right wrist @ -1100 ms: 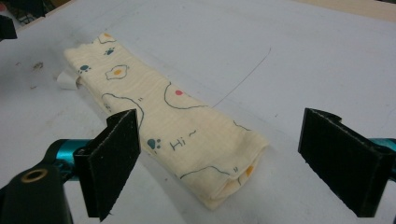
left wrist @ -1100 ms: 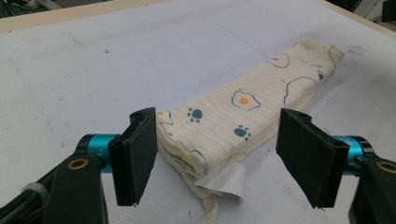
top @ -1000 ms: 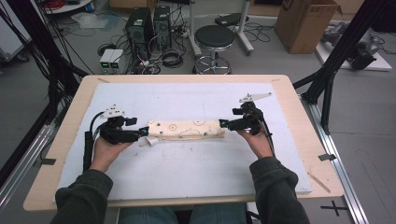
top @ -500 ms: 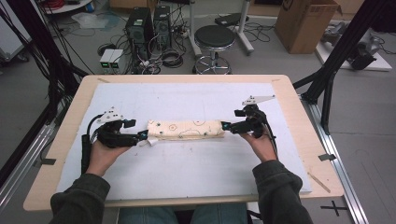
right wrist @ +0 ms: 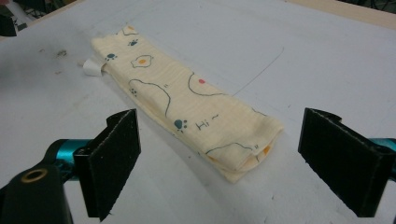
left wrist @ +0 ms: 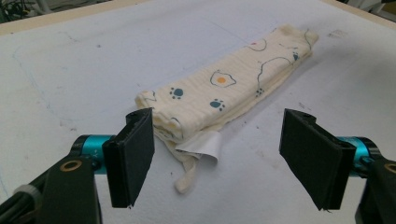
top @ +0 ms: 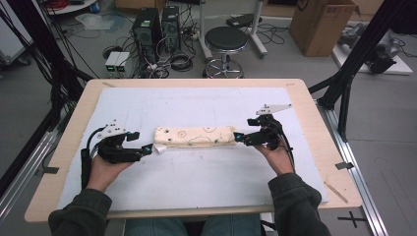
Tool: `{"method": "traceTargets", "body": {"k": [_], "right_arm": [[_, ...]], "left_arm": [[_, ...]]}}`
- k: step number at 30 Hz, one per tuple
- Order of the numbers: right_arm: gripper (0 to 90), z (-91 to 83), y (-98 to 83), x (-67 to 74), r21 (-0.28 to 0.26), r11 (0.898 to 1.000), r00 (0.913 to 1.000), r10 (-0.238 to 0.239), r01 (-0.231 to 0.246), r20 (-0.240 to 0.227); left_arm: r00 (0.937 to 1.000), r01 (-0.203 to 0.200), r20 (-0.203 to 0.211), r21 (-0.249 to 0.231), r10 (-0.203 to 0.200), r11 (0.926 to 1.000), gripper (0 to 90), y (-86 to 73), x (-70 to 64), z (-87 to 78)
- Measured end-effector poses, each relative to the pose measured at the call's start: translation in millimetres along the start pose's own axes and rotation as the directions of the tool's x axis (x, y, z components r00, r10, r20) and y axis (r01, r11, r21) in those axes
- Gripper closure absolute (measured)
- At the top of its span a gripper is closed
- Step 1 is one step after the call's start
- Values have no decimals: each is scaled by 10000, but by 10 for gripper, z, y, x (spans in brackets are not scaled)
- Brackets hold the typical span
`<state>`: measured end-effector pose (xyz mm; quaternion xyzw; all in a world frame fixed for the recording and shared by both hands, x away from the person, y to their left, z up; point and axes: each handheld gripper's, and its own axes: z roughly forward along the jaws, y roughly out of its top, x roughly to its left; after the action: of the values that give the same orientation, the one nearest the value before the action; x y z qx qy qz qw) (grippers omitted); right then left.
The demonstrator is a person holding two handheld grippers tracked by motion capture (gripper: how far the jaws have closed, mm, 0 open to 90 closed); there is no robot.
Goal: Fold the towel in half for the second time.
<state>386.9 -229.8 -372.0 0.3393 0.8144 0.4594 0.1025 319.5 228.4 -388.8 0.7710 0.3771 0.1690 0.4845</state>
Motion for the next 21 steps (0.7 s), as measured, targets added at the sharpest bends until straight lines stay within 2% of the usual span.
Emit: {"method": "traceTargets", "body": {"k": [4,8,13,19,21], "right_arm": [[122,-38,3,44,-49,9999,9999,-137,137,52],[121,-65,-13,63,-144,9996,9997,-222,223,73],[121,-90,-79,71,-202,9996,9998,-172,174,103],[121,-113,-174,84,-7,9999,9998,-121,121,125],[121,-124,-201,79,-34,9997,9996,-233,234,158]], "left_arm": [[9999,-99,-38,53,99,9999,266,-27,-20,-33],[10000,-32,-48,-31,32,10000,261,-50,-29,-66],[9999,-104,11,-70,104,9999,260,-86,-56,-97],[9999,-132,-51,-77,132,9999,260,-119,-80,-131],[9999,-149,-41,-106,149,9998,258,-131,-88,-142]]}}
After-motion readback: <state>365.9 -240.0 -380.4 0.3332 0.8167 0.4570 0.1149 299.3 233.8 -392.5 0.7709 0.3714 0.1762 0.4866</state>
